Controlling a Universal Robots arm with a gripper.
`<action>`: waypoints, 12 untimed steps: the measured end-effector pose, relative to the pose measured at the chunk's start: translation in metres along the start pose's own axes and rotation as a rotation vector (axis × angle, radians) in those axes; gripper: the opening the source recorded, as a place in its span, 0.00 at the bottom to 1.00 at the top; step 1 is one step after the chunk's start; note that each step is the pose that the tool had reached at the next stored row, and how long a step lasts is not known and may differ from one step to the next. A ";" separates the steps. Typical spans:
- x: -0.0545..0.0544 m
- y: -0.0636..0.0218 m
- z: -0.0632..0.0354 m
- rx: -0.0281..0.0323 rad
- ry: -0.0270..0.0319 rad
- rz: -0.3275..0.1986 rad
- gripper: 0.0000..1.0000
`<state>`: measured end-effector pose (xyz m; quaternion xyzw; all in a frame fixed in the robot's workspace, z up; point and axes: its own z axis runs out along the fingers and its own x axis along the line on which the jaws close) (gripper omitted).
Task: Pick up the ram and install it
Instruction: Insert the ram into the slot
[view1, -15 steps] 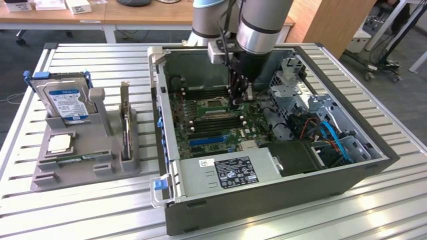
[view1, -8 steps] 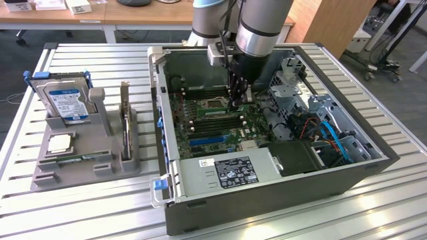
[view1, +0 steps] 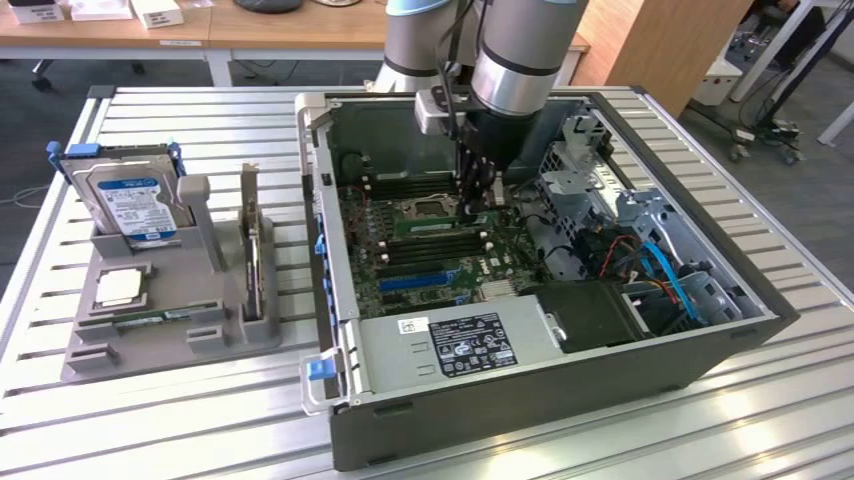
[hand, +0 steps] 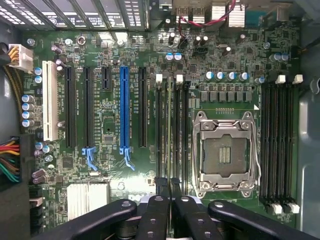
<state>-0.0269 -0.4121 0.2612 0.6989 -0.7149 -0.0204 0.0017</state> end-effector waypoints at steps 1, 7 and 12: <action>0.000 -0.0001 0.0011 0.0000 0.0000 0.000 0.12; 0.000 -0.0003 0.0071 0.0000 -0.0001 0.000 0.12; 0.000 -0.0004 0.0119 0.0000 0.0001 0.000 0.12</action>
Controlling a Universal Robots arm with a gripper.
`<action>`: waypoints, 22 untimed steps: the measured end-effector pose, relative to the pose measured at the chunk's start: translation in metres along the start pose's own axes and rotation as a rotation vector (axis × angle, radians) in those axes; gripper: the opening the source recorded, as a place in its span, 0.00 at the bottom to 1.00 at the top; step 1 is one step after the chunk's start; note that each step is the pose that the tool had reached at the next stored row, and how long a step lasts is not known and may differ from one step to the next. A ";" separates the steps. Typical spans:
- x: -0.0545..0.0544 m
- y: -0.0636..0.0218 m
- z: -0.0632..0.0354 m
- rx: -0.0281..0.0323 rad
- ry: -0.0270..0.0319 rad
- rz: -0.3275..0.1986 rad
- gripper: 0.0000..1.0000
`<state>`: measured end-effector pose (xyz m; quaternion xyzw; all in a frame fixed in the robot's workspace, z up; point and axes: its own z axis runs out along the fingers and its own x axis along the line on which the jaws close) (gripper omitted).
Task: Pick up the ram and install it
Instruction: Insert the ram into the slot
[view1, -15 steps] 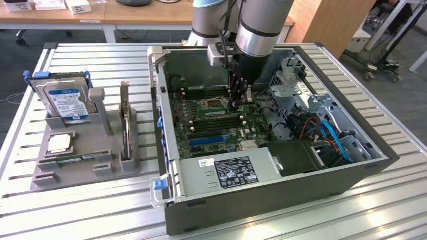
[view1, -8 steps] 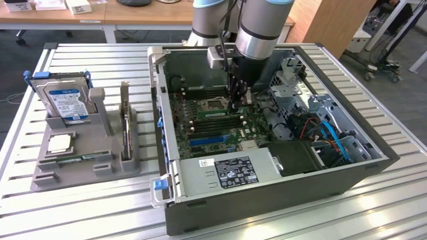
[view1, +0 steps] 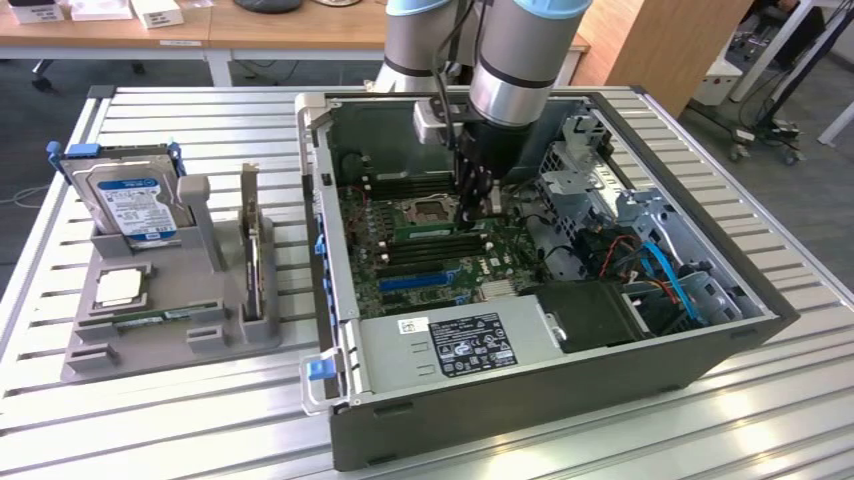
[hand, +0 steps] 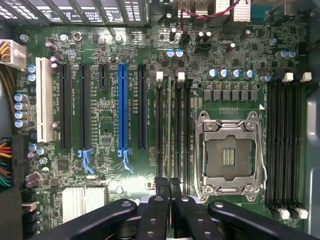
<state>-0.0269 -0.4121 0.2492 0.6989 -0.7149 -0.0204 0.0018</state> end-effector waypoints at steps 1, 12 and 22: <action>0.000 0.0000 0.0007 0.0001 -0.0001 0.000 0.12; 0.000 0.0008 0.0008 0.0000 0.0000 0.000 0.12; 0.000 0.0034 0.0011 0.0001 -0.0001 0.000 0.12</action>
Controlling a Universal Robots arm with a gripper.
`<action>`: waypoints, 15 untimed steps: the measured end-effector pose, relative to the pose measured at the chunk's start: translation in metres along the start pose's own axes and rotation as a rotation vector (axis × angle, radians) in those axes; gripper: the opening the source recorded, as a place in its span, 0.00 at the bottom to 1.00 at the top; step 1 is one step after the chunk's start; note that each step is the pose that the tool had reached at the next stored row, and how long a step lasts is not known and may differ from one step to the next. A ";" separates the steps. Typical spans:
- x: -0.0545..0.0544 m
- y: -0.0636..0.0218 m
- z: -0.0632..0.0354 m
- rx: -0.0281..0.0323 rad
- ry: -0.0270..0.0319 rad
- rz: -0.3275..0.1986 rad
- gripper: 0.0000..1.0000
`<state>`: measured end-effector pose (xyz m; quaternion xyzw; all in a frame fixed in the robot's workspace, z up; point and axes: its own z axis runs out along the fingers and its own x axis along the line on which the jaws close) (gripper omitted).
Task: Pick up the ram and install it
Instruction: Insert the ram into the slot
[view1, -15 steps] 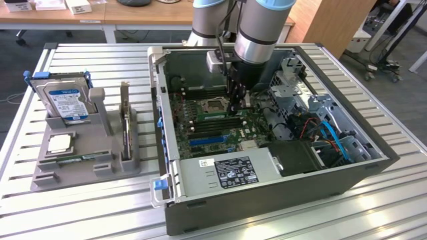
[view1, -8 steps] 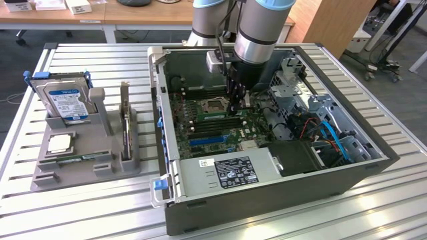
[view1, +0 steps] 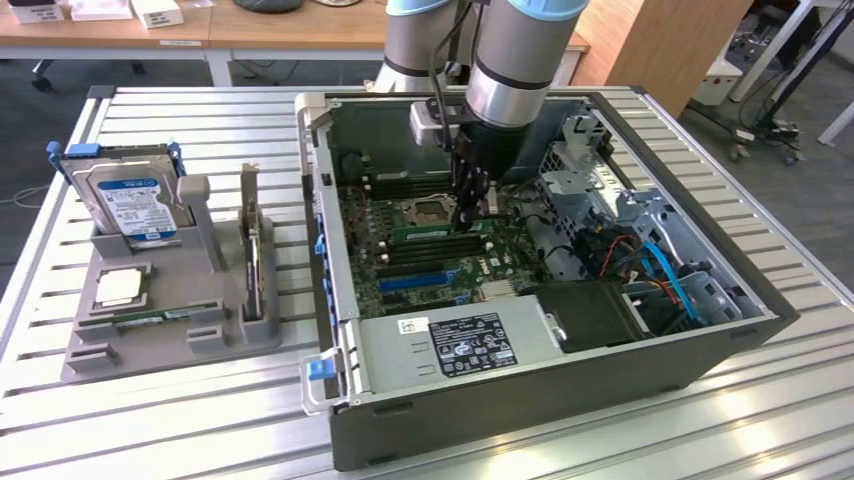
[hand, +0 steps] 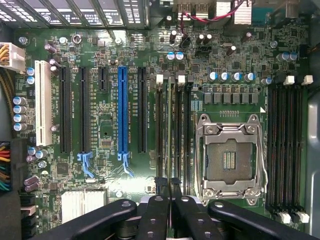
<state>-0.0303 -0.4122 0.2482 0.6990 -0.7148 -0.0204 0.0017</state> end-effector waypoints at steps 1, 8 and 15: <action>0.000 0.0000 0.0002 0.0000 0.0000 0.000 0.12; 0.001 0.0002 0.0010 0.0001 -0.0003 0.000 0.12; 0.003 0.0001 0.0012 0.0000 0.0000 0.000 0.12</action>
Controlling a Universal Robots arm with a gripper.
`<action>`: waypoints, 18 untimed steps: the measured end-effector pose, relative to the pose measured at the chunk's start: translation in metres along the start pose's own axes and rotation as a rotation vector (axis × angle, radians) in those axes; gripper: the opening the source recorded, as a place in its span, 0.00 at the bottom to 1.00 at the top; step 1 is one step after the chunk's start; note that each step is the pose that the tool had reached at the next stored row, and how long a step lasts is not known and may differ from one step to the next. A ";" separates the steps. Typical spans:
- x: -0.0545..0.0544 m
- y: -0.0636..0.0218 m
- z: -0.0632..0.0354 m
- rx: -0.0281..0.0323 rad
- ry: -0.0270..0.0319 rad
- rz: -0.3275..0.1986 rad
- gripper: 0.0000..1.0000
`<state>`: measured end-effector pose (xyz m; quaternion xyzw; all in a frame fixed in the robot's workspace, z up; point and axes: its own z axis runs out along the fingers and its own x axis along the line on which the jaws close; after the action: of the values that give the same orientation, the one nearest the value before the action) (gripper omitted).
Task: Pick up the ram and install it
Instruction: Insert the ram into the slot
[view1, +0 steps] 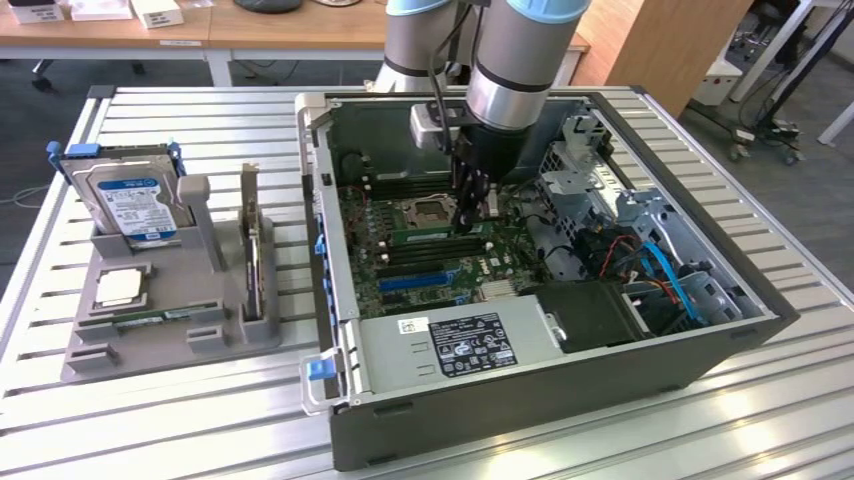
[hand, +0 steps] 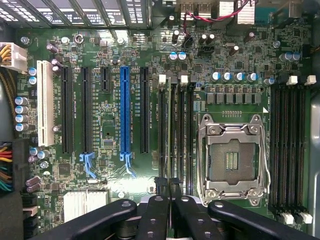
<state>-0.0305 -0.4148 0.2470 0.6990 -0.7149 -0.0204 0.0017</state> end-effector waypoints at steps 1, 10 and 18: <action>0.000 0.0000 0.0007 0.0000 0.0001 0.000 0.12; 0.000 -0.0003 0.0090 0.0000 0.0000 0.000 0.12; 0.000 -0.0004 0.0112 -0.0001 0.0002 0.000 0.12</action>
<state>-0.0305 -0.4148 0.2357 0.6989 -0.7149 -0.0203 0.0018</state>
